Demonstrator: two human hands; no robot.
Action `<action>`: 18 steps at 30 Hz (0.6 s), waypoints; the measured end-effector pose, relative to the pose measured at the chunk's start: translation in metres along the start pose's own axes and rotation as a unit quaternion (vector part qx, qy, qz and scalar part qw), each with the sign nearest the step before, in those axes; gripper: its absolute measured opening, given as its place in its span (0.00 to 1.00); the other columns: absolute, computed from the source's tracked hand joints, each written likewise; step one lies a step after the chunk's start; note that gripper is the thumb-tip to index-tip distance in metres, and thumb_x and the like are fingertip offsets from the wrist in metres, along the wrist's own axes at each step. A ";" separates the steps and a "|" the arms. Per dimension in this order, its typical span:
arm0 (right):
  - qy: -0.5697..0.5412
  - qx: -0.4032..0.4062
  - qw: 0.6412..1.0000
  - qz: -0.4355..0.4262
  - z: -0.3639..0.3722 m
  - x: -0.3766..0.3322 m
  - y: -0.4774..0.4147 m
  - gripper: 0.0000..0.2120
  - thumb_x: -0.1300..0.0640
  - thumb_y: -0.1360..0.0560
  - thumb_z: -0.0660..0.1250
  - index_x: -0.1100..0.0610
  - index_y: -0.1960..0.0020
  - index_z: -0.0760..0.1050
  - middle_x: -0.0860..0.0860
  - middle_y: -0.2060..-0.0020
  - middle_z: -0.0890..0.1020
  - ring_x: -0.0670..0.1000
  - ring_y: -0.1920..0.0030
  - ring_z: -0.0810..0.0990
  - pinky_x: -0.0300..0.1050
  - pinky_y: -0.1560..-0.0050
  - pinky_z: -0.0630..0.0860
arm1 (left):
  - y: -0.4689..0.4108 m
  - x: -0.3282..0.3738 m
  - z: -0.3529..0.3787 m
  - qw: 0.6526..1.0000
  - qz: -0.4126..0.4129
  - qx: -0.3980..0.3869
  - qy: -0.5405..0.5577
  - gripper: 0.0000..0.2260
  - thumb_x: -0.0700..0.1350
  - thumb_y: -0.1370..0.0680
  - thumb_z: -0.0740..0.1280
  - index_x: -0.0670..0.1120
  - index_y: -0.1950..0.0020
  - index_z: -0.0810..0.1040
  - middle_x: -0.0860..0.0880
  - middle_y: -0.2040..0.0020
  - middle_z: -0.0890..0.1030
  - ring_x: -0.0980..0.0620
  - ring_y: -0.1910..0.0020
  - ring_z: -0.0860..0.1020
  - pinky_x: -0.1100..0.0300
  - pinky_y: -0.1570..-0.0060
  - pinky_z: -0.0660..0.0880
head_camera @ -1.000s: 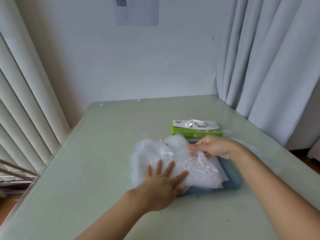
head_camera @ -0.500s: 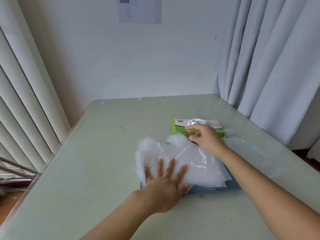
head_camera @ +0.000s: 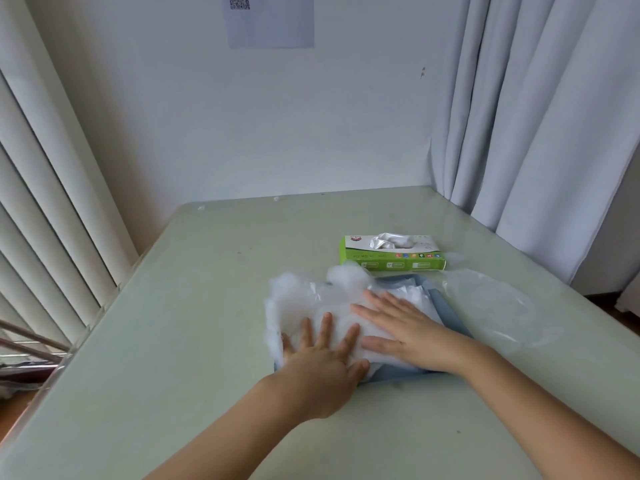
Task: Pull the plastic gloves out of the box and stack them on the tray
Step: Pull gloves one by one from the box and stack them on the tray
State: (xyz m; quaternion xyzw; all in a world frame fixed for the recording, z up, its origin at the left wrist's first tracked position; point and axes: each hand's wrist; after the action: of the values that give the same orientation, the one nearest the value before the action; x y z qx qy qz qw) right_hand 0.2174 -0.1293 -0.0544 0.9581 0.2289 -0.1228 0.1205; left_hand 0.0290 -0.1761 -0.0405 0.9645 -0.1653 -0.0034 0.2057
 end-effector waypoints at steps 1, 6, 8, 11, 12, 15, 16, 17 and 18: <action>0.010 -0.001 1.000 0.002 0.000 0.000 0.000 0.42 0.25 0.37 0.41 0.36 0.25 0.42 0.39 0.27 0.35 0.44 0.26 0.33 0.42 0.28 0.34 | 0.000 0.000 -0.001 1.000 -0.003 -0.002 -0.026 0.25 0.57 0.18 0.42 0.56 0.23 0.36 0.44 0.23 0.34 0.35 0.25 0.35 0.34 0.31 0.37; 0.033 -0.006 0.999 0.002 0.000 -0.002 0.003 0.47 0.22 0.41 0.38 0.37 0.25 0.39 0.45 0.24 0.35 0.50 0.24 0.33 0.50 0.26 0.35 | -0.004 0.012 -0.013 0.990 -0.012 0.139 -0.015 0.26 0.54 0.17 0.46 0.45 0.21 0.46 0.41 0.21 0.48 0.42 0.23 0.45 0.48 0.27 0.40; 0.040 -0.006 0.999 -0.011 -0.001 -0.004 0.003 0.50 0.22 0.42 0.38 0.40 0.24 0.37 0.46 0.23 0.36 0.52 0.24 0.35 0.52 0.25 0.37 | -0.012 0.021 -0.023 0.979 0.049 0.198 0.027 0.24 0.48 0.16 0.48 0.44 0.21 0.47 0.45 0.21 0.48 0.47 0.22 0.45 0.54 0.27 0.40; 0.033 0.002 0.999 -0.002 -0.003 -0.007 0.005 0.49 0.24 0.35 0.45 0.46 0.23 0.34 0.46 0.23 0.38 0.52 0.23 0.37 0.50 0.24 0.39 | -0.035 0.022 -0.031 0.975 0.106 0.172 0.088 0.26 0.41 0.18 0.54 0.43 0.21 0.47 0.47 0.21 0.47 0.52 0.22 0.47 0.58 0.27 0.43; 0.020 0.006 1.000 0.009 -0.004 -0.006 0.006 0.48 0.26 0.31 0.50 0.49 0.23 0.34 0.46 0.23 0.38 0.51 0.23 0.37 0.49 0.24 0.39 | -0.042 0.018 -0.030 0.977 0.104 0.164 0.088 0.27 0.39 0.19 0.54 0.43 0.21 0.47 0.47 0.21 0.47 0.52 0.22 0.47 0.58 0.27 0.44; -0.009 -0.001 0.999 0.044 -0.005 -0.003 0.008 0.49 0.31 0.27 0.58 0.55 0.22 0.36 0.49 0.23 0.38 0.49 0.24 0.36 0.46 0.25 0.38 | -0.052 0.000 -0.018 0.981 0.071 0.161 0.078 0.27 0.37 0.19 0.52 0.43 0.22 0.46 0.48 0.21 0.45 0.52 0.22 0.47 0.56 0.27 0.46; -0.015 -0.005 0.998 0.057 -0.008 0.001 0.010 0.50 0.32 0.28 0.60 0.57 0.22 0.37 0.50 0.23 0.37 0.49 0.24 0.37 0.45 0.25 0.38 | -0.054 -0.004 -0.015 0.982 0.059 0.165 0.073 0.27 0.38 0.18 0.52 0.44 0.22 0.45 0.49 0.21 0.44 0.52 0.22 0.46 0.55 0.27 0.45; -0.018 -0.007 0.998 0.062 -0.012 0.004 0.012 0.51 0.32 0.28 0.61 0.58 0.22 0.39 0.51 0.23 0.39 0.50 0.23 0.38 0.45 0.25 0.40 | -0.054 -0.007 -0.011 0.982 0.048 0.169 0.067 0.26 0.40 0.17 0.50 0.45 0.21 0.44 0.50 0.21 0.44 0.52 0.22 0.45 0.53 0.27 0.44; -0.025 0.003 0.998 0.063 -0.017 0.010 0.015 0.50 0.34 0.29 0.64 0.60 0.22 0.44 0.52 0.22 0.44 0.50 0.23 0.43 0.43 0.25 0.44 | -0.055 -0.007 -0.010 0.983 0.041 0.172 0.058 0.25 0.42 0.16 0.49 0.47 0.21 0.43 0.51 0.21 0.43 0.52 0.22 0.44 0.51 0.27 0.42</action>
State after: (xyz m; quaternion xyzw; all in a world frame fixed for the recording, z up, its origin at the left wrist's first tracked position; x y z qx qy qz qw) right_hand 0.2360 -0.1337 -0.0381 0.9677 0.1646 -0.1392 0.1309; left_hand 0.0407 -0.1231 -0.0539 0.9766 -0.1904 0.0891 0.0461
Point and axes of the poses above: each hand's wrist, its own y-axis away from the middle knuckle, its own z-axis out of the palm, x = y × z
